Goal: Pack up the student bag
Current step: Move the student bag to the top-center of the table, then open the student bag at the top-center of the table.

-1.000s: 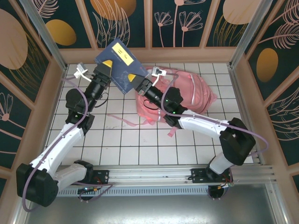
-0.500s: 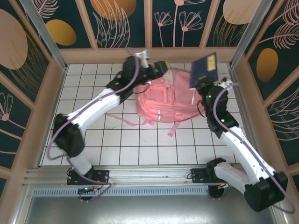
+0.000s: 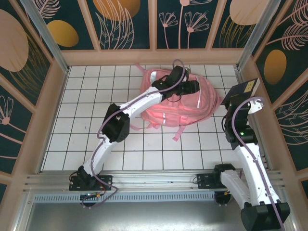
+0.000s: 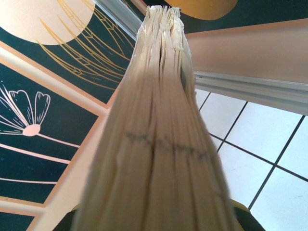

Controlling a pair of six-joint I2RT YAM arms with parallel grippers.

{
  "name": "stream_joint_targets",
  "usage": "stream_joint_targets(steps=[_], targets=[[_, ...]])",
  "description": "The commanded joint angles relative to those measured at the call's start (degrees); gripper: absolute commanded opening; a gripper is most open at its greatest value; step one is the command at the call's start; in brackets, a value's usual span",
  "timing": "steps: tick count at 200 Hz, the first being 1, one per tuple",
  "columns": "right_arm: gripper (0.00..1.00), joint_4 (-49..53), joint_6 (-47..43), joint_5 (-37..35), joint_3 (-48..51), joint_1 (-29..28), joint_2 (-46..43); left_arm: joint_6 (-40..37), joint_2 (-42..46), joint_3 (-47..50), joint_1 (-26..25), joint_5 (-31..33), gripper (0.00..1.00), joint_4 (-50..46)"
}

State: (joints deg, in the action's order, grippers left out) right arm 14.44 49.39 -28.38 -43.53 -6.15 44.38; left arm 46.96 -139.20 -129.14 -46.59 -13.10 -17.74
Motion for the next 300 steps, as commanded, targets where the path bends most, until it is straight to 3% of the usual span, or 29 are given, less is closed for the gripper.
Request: stream_joint_targets(steps=[1, 15, 58, 87, 165, 195, 244, 300], targets=[[0.0, -2.6, -2.2, 1.9, 1.2, 0.8, -1.1, 1.2, -3.9, -2.9, -1.6, -6.9, 0.56, 5.7], [0.0, -2.8, -2.2, 2.5, 1.7, 0.9, -1.1, 0.8, -5.0, -3.0, -2.8, -7.1, 0.55, 6.7], [0.0, -4.0, -3.2, 4.3, 2.3, 1.0, -1.7, -1.4, -4.5, 0.3, -2.6, 0.1, 0.59, 1.1], [0.0, -4.3, -3.7, 5.4, 2.7, 1.0, -2.0, -2.8, 1.6, 11.5, -0.3, 1.9, 0.6, 1.4], [0.0, -7.3, -4.5, 9.7, 3.6, 1.1, -0.9, -17.5, 21.5, 39.4, 6.3, 4.9, 0.64, -2.0], [0.0, -8.3, -4.6, 13.3, 3.6, 1.1, 0.9, -20.1, 24.1, 37.1, 5.9, 1.7, 0.61, -4.1], [0.0, -7.9, -4.0, 16.3, 3.3, 1.1, 2.5, -26.9, 23.3, 30.4, 1.8, 3.7, 0.58, -8.5], [0.0, -7.6, -4.1, 17.4, 3.3, 1.1, 2.6, -26.5, 19.0, 28.5, 1.0, 2.8, 0.56, -7.9]])
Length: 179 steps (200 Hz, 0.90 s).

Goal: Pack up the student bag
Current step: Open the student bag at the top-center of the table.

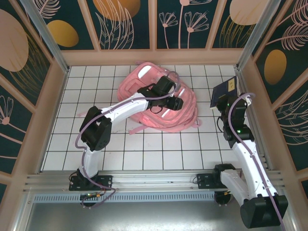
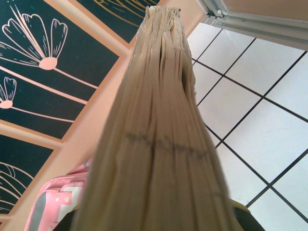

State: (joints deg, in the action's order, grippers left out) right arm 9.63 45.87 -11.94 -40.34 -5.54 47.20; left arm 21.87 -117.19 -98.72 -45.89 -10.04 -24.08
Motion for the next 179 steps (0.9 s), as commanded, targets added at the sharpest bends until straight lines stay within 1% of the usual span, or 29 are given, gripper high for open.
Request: stream_joint_targets(steps=[1, 50, 59, 71, 92, 105, 119, 129, 142, 153, 164, 179], targets=[[0.0, -2.8, -0.6, 0.9, 0.1, 0.5, -0.3, -1.4, -3.1, -2.0, 0.3, -0.2, 0.56, -1.6], [0.0, -3.2, -0.4, 1.8, 0.3, 0.5, 0.1, -1.1, -5.6, -4.0, -0.1, -0.6, 0.52, -1.3], [0.0, -3.3, -0.3, 2.0, 0.3, 0.5, 0.2, -1.0, -5.7, -3.9, -0.1, -1.0, 0.5, -0.9], [0.0, -3.4, -0.2, 2.3, 0.4, 0.5, 0.4, -1.0, -5.9, -4.0, -0.2, -1.7, 0.42, -0.6], [0.0, -3.5, 0.1, 2.7, 0.8, 0.4, 0.8, -1.6, -6.5, -4.3, -0.9, -2.4, 0.32, -0.2], [0.0, -3.6, 0.3, 3.1, 0.8, 0.4, 0.9, -2.4, -7.8, -4.5, -1.4, -0.5, 0.25, -0.4], [0.0, -4.0, 0.4, 3.6, 0.8, 0.5, 0.8, -3.4, -9.7, -4.7, -1.4, 1.2, 0.09, -0.6], [0.0, -4.0, 0.4, 4.3, 0.5, 0.5, 0.9, -4.2, -10.6, -5.1, -1.4, 2.6, 0.0, -0.8], [0.0, -4.0, -0.1, 5.4, 0.1, 0.5, 0.7, -5.6, -10.5, -5.2, -1.4, 2.7, 0.0, -0.6], [0.0, -3.7, -0.9, 6.6, -0.3, 0.5, 0.4, -6.5, -8.6, -4.1, -1.1, 2.4, 0.0, 1.1], [0.0, -3.1, -1.6, 7.8, -0.9, 0.4, -0.1, -7.7, -5.6, -2.0, -0.6, -0.6, 0.0, 3.7], [0.0, -2.5, -2.0, 9.0, -1.4, 0.4, -1.1, -6.8, -1.2, 1.1, 1.3, -5.5, 0.0, 7.9]])
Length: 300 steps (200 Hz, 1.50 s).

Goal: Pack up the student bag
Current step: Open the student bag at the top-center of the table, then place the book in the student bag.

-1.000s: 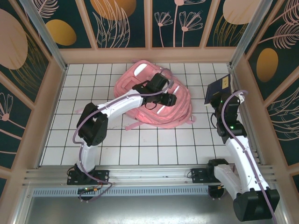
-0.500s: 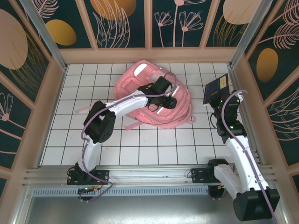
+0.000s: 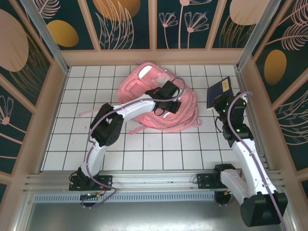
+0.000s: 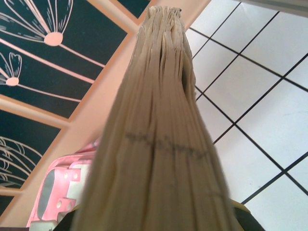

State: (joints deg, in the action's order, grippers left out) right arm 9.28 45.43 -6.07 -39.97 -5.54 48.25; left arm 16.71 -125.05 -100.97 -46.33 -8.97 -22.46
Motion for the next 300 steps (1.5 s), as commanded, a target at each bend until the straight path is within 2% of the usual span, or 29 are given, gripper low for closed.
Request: stream_joint_targets(steps=[1, 21, 55, 73, 93, 115, 131, 154, 169, 192, 231, 263, 300], targets=[[0.0, -2.1, -1.6, 3.3, -1.8, 0.3, -2.2, -1.5, 7.0, 3.6, 1.9, -7.0, 0.0, 6.6], [0.0, -1.9, -3.2, 3.6, -2.0, 0.2, -4.6, 1.6, 13.2, 6.8, 5.6, -13.9, 0.0, 11.2], [0.0, -2.4, -8.5, 4.8, -1.1, 0.2, -9.1, 2.6, 22.7, 5.8, 8.6, -16.1, 0.0, 11.3], [0.0, -4.0, -10.0, 10.5, 0.6, 0.3, -11.3, 2.6, 26.0, 3.6, 9.8, -18.8, 0.0, 10.5], [0.0, -2.1, -10.8, 13.3, 0.3, 0.2, -12.1, 1.3, 29.4, 1.6, 10.7, -17.9, 0.0, 8.6], [0.0, -4.3, -9.1, 22.1, 2.0, 0.2, -12.4, 0.5, 31.2, 0.2, 13.3, -17.9, 0.0, 6.3], [0.0, -6.7, -5.8, 28.1, 4.3, 0.2, -12.1, 2.7, 32.4, 1.8, 16.5, -22.4, 0.0, 8.3], [0.0, -9.8, -2.2, 34.4, 7.3, 0.1, -12.0, 9.6, 34.5, 7.8, 20.9, -31.6, 0.0, 18.6], [0.0, -13.7, -0.9, 39.6, 9.6, -0.3, -11.8, 11.5, 34.2, 9.0, 21.6, -36.5, 0.0, 22.3], [0.0, -17.6, 1.6, 43.6, 12.0, -2.3, -10.0, 12.6, 33.2, 8.4, 21.7, -39.4, 0.0, 23.9], [0.0, -27.1, 5.7, 41.6, 13.9, -11.1, -5.4, 13.5, 32.2, 7.0, 21.7, -42.1, 0.0, 24.6], [0.0, -33.3, 8.8, 36.0, 11.8, -15.9, 2.4, 14.3, 32.8, 7.8, 21.7, -43.2, 0.0, 25.8], [0.0, -31.6, 9.1, 26.6, 4.4, -20.0, 16.0, 14.3, 33.8, 8.2, 21.7, -44.0, 0.0, 26.3]])
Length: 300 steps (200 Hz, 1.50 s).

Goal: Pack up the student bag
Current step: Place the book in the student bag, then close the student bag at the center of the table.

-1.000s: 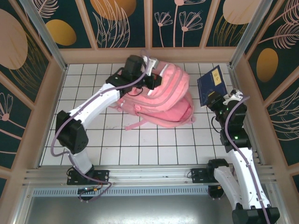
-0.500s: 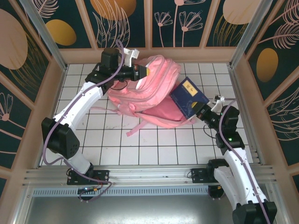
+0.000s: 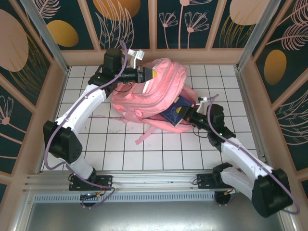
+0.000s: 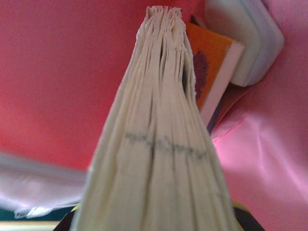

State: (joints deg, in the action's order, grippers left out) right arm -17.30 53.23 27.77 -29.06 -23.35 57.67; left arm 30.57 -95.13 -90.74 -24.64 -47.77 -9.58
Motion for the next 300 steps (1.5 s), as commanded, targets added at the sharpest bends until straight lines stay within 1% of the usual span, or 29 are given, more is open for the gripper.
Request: stream_joint_targets(steps=[1, 12, 37, 52, 62, 66, 71, 74, 77, 88, 92, 96, 102, 118, 130, 180, 183, 191, 207, 223, 237, 270, 288, 291, 300], targets=[[0.0, -4.9, 1.3, -7.5, -6.6, -2.3, 7.0, 0.5, 3.9, -2.1, 0.0, -5.3, 0.0, 13.5], [0.0, -3.8, 1.2, -9.7, -10.1, -3.8, 11.9, 0.6, 4.1, -2.0, 0.0, -5.5, 0.0, 13.6], [0.0, -2.3, 0.9, -11.9, -18.0, -6.4, 23.6, 1.6, 4.4, -1.4, 0.0, -6.1, 0.0, 15.1], [0.0, -2.5, 1.4, -12.5, -22.6, -7.7, 30.5, 2.2, 4.2, -1.2, 0.0, -6.6, 0.0, 16.1], [0.01, -2.5, 1.5, -12.8, -25.9, -10.0, 34.7, 2.5, 4.1, -1.2, 0.0, -6.8, 0.0, 16.5], [0.04, -2.4, 1.6, -12.9, -27.2, -10.5, 36.5, 2.6, 4.0, -1.2, 0.0, -6.9, 0.0, 16.7], [0.1, -2.8, 1.9, -12.9, -28.5, -11.1, 38.5, 2.7, 4.0, -1.3, 0.0, -7.0, 0.0, 16.8], [0.15, -3.2, 2.1, -12.8, -29.3, -11.3, 39.6, 2.7, 4.0, -1.2, 0.0, -7.0, 0.0, 16.8], [0.22, -3.4, 2.2, -12.8, -30.1, -11.6, 40.6, 2.8, 4.0, -1.2, 0.0, -7.0, 0.0, 16.8], [0.53, -1.3, 2.9, -14.3, -32.8, -12.1, 43.3, 2.3, 4.1, -1.1, 0.0, -6.6, 0.0, 16.4], [0.62, -1.3, 2.9, -14.8, -33.3, -12.2, 43.7, 2.0, 4.2, -1.1, 0.0, -6.3, 0.0, 16.2], [0.68, -2.1, 2.8, -15.2, -33.1, -12.2, 43.6, 1.8, 4.2, -1.2, 0.0, -6.1, 0.0, 16.0], [0.74, -3.6, 2.4, -15.6, -32.4, -12.2, 42.9, 1.7, 4.3, -1.1, 0.0, -5.9, 0.0, 15.8], [0.81, -5.6, 0.9, -17.0, -29.9, -12.2, 40.2, 1.5, 4.3, -1.1, 0.1, -5.3, 0.0, 15.1], [0.82, -5.9, -1.3, -17.2, -28.7, -12.1, 37.7, 1.2, 4.4, -1.0, 0.2, -4.6, 0.0, 14.7], [0.84, 0.4, -11.4, -21.1, -24.0, -12.1, 26.2, 1.1, 5.3, 0.9, 1.6, -1.5, 0.0, 13.1], [0.89, 0.7, -11.8, -21.3, -23.5, -12.1, 25.4, 1.1, 5.4, 1.1, 1.7, -1.5, 0.0, 13.2], [0.95, 1.3, -13.0, -21.7, -22.3, -11.8, 23.4, 1.0, 5.6, 1.6, 1.7, -1.1, 0.0, 13.1], [0.96, 3.3, -14.4, -23.4, -20.0, -11.3, 18.9, 0.7, 6.1, 2.2, 1.9, -0.5, 0.0, 12.6], [0.92, 5.7, -15.0, -25.2, -17.2, -10.2, 14.1, -0.7, 6.7, 2.6, 1.9, 0.7, 0.0, 10.6], [0.85, 9.6, -15.0, -28.4, -15.4, -9.3, 9.8, -1.6, 7.3, 3.6, 2.0, 2.3, 0.0, 9.0], [0.69, 17.1, -16.4, -39.6, -10.5, -8.4, -0.6, 0.9, 7.6, 8.3, 1.9, 1.4, 0.0, 10.1], [0.66, 20.8, -16.7, -45.3, -8.5, -8.3, -5.9, -0.2, 7.1, 10.7, 1.8, 1.8, 0.0, 8.0], [0.65, 21.6, -16.4, -46.5, -8.2, -6.7, -6.5, -0.2, 7.1, 11.2, 1.8, 1.8, 0.0, 7.8], [0.61, 23.4, -15.7, -48.9, -7.5, -4.8, -8.2, -0.9, 7.3, 13.1, 1.6, 2.1, 0.0, 7.2]])
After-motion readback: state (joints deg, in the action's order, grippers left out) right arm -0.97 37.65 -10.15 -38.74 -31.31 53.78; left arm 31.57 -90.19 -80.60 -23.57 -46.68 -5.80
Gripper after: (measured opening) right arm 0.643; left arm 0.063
